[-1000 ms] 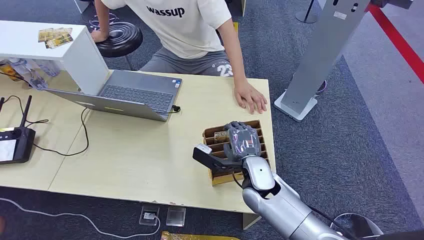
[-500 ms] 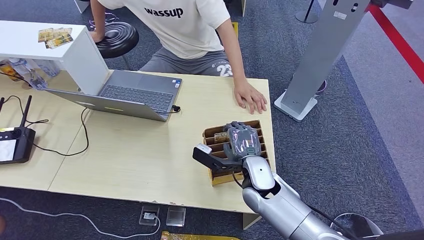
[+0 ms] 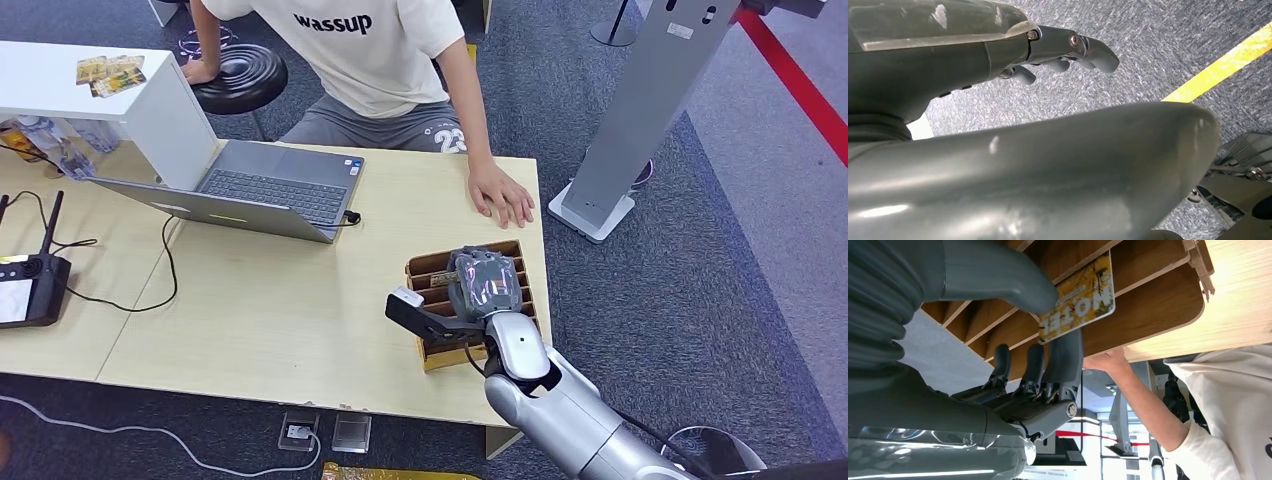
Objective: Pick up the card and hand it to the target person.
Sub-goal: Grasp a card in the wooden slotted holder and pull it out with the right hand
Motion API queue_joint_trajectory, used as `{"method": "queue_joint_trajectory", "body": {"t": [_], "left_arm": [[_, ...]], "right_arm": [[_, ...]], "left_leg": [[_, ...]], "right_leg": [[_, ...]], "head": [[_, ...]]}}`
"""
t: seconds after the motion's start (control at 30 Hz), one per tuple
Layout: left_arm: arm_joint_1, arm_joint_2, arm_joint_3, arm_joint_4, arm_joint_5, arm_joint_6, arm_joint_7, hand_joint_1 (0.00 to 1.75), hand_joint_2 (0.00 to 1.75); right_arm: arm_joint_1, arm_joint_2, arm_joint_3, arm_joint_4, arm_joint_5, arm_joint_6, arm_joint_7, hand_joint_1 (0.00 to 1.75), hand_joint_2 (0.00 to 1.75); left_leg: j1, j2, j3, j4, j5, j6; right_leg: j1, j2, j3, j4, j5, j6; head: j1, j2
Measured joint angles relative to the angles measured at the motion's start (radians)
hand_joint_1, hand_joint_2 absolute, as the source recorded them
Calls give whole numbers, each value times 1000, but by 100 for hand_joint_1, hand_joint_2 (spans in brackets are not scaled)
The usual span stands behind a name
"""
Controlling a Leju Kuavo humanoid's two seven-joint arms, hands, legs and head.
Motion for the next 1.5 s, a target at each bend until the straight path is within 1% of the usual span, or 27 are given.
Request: {"method": "queue_joint_trajectory", "body": {"t": [0.1,0.4,0.53,0.87,1.0,1.13,1.33,1.5], "left_arm": [[0,0,0,0,0,1,0,0,0],[0,0,0,0,-2,1,-1,0,0],[0,0,-1,0,-3,-3,-3,0,175],[-1,6,-1,0,-2,-18,-22,0,175],[-1,7,-1,0,2,-14,-15,0,175],[0,8,-1,0,8,-10,-9,0,175],[6,9,-1,0,16,-4,-4,0,175],[13,10,0,0,25,-1,-5,0,175]], "right_arm": [[0,0,0,0,0,0,0,136,175],[0,0,-1,0,-1,5,0,140,175],[0,0,-1,0,-2,7,-1,141,175],[0,0,-1,0,-11,8,-4,141,175],[-3,0,-4,-1,-41,15,-12,141,175],[-8,-1,-16,-13,-83,43,-11,141,175],[-12,-14,-27,-72,-128,105,38,141,175],[-11,-35,-43,-162,-123,114,70,141,175]], "left_leg": [[0,0,0,0,0,0],[0,0,0,0,0,0],[0,0,0,0,0,0],[0,0,0,0,0,0],[0,0,0,0,0,0],[0,0,0,0,0,0],[0,0,0,0,0,0],[0,0,0,0,0,0]], "right_leg": [[0,0,0,0,0,0],[0,0,0,0,0,0],[0,0,0,0,0,0],[0,0,0,0,0,0],[0,0,0,0,0,0],[0,0,0,0,0,0],[0,0,0,0,0,0],[0,0,0,0,0,0]], "head": [[0,0],[0,0],[0,0],[0,0],[0,0],[0,0],[0,0],[0,0]]}}
